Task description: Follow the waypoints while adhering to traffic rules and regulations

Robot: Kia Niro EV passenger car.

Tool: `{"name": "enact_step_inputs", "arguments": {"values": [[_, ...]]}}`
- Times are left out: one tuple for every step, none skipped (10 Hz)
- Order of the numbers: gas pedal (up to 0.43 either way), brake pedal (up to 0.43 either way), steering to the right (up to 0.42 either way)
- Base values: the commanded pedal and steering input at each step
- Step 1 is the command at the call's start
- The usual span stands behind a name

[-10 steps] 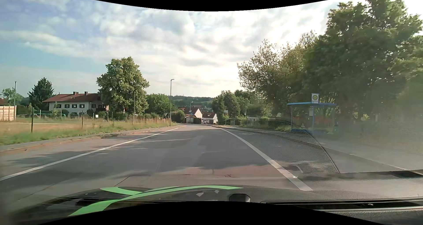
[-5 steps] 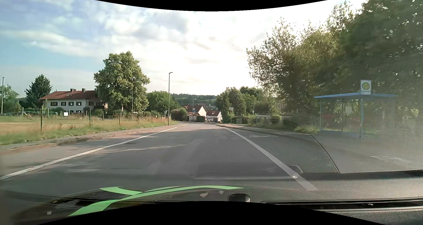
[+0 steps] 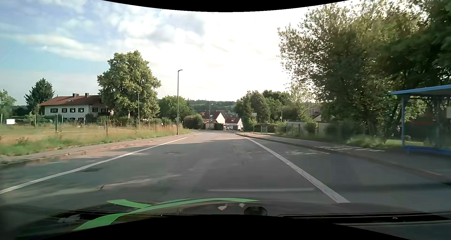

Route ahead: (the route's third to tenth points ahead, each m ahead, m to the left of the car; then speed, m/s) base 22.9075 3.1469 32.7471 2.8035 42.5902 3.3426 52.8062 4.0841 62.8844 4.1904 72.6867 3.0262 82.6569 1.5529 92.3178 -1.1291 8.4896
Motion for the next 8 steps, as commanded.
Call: {"name": "enact_step_inputs", "arguments": {"values": [[0.067, 0.000, -0.023], [0.067, 0.000, -0.023], [0.067, 0.000, -0.023], [0.067, 0.000, -0.023], [0.059, 0.000, -0.023], [0.059, 0.000, -0.023], [0.059, 0.000, -0.023], [0.059, 0.000, -0.023]]}}
